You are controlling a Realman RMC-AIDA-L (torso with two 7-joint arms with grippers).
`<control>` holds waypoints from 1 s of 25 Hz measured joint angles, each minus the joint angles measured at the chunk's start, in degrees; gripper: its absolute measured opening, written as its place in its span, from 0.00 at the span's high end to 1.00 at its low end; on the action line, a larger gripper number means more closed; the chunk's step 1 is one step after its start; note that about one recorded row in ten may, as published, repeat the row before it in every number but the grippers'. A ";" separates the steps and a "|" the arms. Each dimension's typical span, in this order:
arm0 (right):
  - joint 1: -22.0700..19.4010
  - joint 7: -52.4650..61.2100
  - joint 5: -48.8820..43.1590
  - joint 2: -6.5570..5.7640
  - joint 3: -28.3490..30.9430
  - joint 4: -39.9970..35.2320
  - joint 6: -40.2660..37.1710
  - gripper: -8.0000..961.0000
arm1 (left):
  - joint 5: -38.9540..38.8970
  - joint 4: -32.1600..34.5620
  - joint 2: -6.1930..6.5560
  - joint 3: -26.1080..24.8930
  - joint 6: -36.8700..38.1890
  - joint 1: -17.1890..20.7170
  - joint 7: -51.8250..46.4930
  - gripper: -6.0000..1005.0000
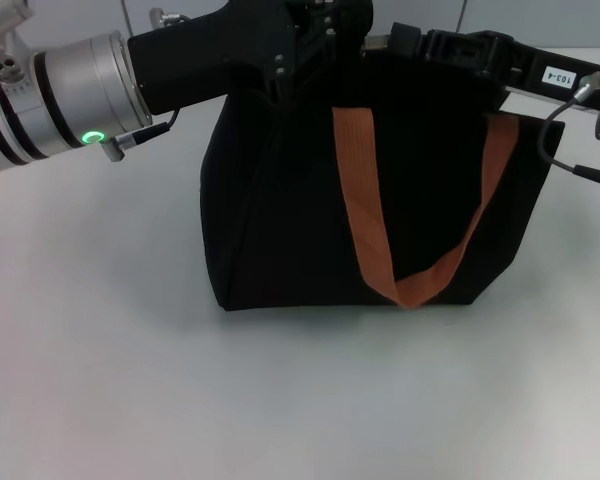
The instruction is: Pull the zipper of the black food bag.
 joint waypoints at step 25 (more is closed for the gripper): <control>-2.38 7.37 -3.68 0.82 -1.81 -9.39 2.36 0.99 | -1.55 0.18 0.06 0.09 0.43 0.68 0.00 0.94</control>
